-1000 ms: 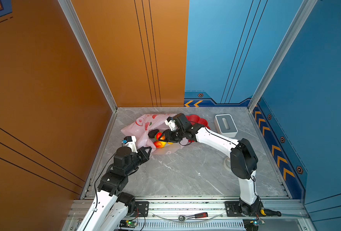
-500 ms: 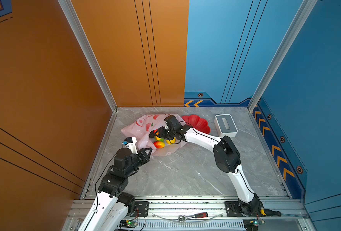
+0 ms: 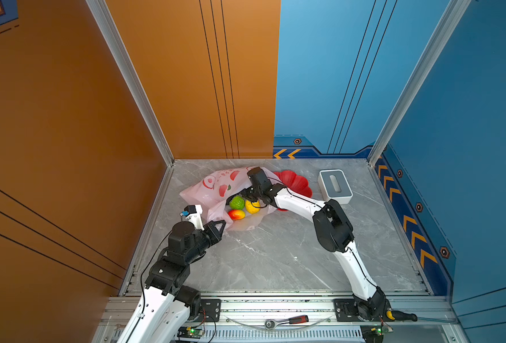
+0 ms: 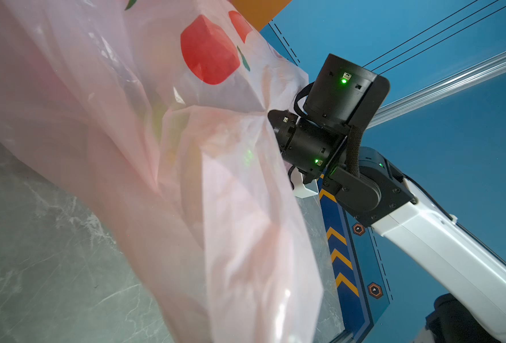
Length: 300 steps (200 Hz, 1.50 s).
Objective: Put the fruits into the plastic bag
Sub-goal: 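Open the right gripper to drop the mango into the bag, then withdraw the right gripper from the bag to above the red bowl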
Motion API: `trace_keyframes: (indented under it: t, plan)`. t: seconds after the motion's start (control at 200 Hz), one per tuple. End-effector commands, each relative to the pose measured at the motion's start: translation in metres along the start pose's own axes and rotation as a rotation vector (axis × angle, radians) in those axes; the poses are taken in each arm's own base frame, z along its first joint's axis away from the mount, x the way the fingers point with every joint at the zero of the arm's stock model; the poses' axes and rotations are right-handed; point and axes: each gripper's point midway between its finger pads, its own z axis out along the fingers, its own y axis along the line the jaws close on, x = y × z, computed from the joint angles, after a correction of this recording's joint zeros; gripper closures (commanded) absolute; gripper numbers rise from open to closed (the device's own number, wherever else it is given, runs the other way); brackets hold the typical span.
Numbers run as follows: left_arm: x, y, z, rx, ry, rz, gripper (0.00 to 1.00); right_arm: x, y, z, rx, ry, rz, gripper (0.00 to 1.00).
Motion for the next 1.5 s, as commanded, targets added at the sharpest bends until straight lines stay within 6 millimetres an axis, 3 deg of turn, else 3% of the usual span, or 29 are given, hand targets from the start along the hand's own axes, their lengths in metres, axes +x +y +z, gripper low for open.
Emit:
trace_keyframes:
  t: [0.0,0.491,0.631,0.791,0.906,0.921,1.026,1.041,1.171,1.317,1.497]
  plan:
    - [0.003,-0.001,-0.001,0.015,0.010,-0.001,1.00,-0.005,0.004,0.001,-0.021,-0.015,0.014,0.33]
    - [0.002,0.000,-0.001,0.011,0.007,-0.001,1.00,0.006,0.017,-0.012,-0.054,0.024,-0.015,0.32]
    - [0.002,0.001,-0.001,0.005,0.007,0.002,1.00,0.021,0.030,-0.022,-0.084,0.094,-0.044,0.32]
    - [0.002,0.002,-0.003,-0.004,0.004,0.007,1.00,0.056,0.036,-0.037,-0.109,0.255,-0.055,0.32]
    - [0.003,0.003,-0.005,-0.008,0.003,0.010,1.00,0.074,0.037,-0.062,-0.100,0.321,-0.112,0.32]
    - [0.003,0.003,-0.005,-0.007,0.002,0.010,1.00,0.081,0.028,-0.064,-0.075,0.339,-0.119,0.32]
    - [0.002,0.003,-0.007,-0.010,0.002,0.013,1.00,0.095,0.012,-0.087,0.010,0.376,-0.210,0.32]
    - [0.003,0.003,-0.006,-0.012,0.003,0.013,1.00,0.094,0.018,-0.098,0.005,0.367,-0.234,0.32]
    - [0.002,0.003,-0.007,-0.015,0.003,0.015,1.00,0.102,0.013,-0.132,0.082,0.371,-0.363,0.32]
    - [0.001,0.002,-0.008,-0.013,-0.002,0.012,1.00,0.095,0.015,-0.170,0.123,0.323,-0.464,0.32]
    - [-0.001,0.002,-0.012,-0.026,-0.005,0.022,1.00,0.064,0.021,-0.223,0.154,0.188,-0.569,0.31]
